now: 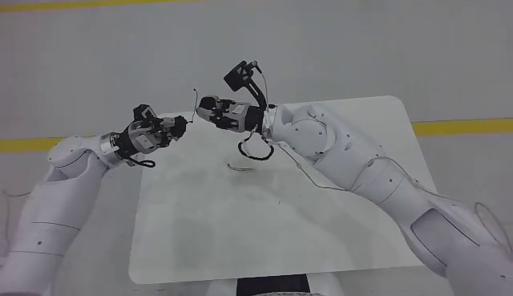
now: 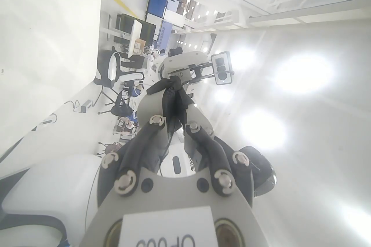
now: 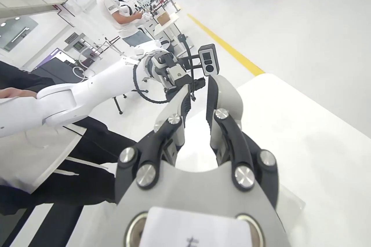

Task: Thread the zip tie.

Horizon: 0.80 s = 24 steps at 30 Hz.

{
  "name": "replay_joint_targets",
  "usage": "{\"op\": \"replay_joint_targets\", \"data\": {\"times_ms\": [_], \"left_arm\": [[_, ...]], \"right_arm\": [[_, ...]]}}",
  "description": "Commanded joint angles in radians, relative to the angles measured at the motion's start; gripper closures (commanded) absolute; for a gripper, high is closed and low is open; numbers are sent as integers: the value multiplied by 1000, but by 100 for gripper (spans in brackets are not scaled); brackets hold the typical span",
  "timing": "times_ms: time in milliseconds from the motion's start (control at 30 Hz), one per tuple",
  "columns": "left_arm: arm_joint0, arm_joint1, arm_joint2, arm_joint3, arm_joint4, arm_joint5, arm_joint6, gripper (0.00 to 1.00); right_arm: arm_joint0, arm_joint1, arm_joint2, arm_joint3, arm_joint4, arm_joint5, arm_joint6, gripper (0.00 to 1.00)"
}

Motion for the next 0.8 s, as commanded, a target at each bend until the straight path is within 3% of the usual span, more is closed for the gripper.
{"op": "replay_joint_targets", "data": {"times_ms": [0, 300, 567, 767], "left_arm": [[0, 0, 0, 0, 0, 0, 0, 100], [0, 0, 0, 0, 0, 0, 0, 100], [0, 0, 0, 0, 0, 0, 0, 100], [0, 0, 0, 0, 0, 0, 0, 100]], "right_arm": [[5, -1, -5, 0, 1, 0, -3, 84], [22, 1, -23, -8, 4, 0, -3, 79], [34, 7, -29, -10, 8, 0, -12, 100], [45, 8, -41, -6, 15, 0, -13, 100]]}}
